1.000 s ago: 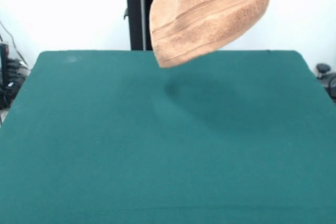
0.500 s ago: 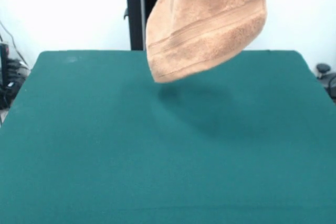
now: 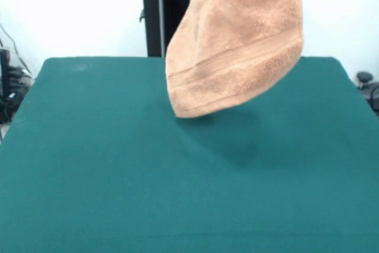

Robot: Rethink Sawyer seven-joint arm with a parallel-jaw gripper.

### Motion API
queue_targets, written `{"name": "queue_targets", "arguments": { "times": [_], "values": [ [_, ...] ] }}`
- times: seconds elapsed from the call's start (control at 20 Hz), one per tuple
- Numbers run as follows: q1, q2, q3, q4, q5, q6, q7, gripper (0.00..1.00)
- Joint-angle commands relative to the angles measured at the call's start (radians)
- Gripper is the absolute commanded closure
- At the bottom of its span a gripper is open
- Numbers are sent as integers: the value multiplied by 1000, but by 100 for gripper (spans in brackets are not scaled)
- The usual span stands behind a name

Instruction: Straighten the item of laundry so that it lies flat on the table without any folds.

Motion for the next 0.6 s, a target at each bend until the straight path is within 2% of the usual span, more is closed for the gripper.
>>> {"name": "queue_targets", "arguments": {
  "times": [0.05,0.45,0.6],
  "values": [
    [-109,54,213,199,124,-28,-17,100],
    [-198,-1,302,245,234,87,-91,100],
    [-244,-30,359,292,343,150,-147,100]
  ]
}}
